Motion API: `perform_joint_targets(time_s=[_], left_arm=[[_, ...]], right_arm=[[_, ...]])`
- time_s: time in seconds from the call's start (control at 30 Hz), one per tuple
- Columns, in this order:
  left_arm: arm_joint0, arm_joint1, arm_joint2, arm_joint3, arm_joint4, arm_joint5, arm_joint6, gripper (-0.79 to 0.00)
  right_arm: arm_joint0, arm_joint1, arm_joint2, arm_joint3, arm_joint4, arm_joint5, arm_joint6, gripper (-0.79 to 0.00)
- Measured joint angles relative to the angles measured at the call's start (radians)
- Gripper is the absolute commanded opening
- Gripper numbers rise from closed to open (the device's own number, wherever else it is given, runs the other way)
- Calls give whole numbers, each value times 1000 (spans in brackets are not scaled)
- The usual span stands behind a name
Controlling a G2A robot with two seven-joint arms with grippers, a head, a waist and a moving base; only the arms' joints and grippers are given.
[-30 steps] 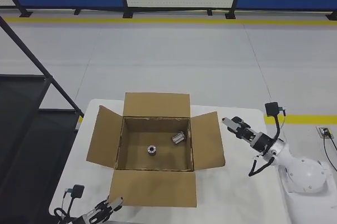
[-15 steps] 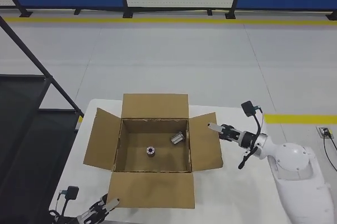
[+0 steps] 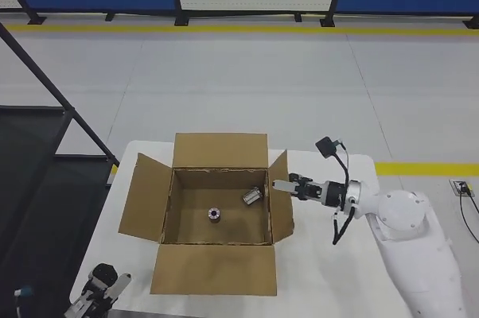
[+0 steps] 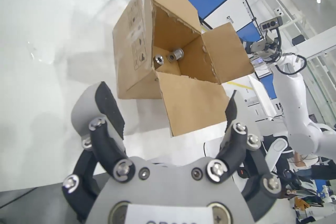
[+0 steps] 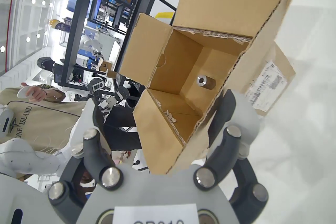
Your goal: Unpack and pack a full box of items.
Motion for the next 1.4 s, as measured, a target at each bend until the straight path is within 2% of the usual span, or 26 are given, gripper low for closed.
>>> perform_joint_targets(time_s=[0.13,0.27,0.33,0.63,0.73,0.8,0.87,0.97,1.17,1.4], left_arm=[[-54,1,18,-18,7,42,2,0],[-102,1,47,-16,16,23,16,0],[-106,2,56,-18,27,-11,4,0],[-107,2,57,-15,24,-5,7,0],[-151,-1,88,-2,-62,72,31,0],[-190,-1,104,-1,-119,126,10,0],[-233,0,111,-7,-103,188,21,0],[-266,-1,138,-16,-45,234,46,0],[-287,-3,172,-34,-5,260,46,0],[-298,0,220,-84,47,248,-23,0]], right_arm=[[40,-10,-64,1,0,10,-56,0],[66,-25,-126,19,29,6,-138,0],[72,-29,-151,25,23,12,-161,0],[69,-29,-148,24,24,13,-163,0],[68,-34,-170,37,25,47,-206,0],[88,-40,-193,58,25,69,-224,0],[112,-46,-216,86,41,74,-232,0],[133,-52,-232,119,66,71,-239,0],[146,-57,-238,160,104,71,-252,0],[173,-68,-261,214,156,94,-256,0]])
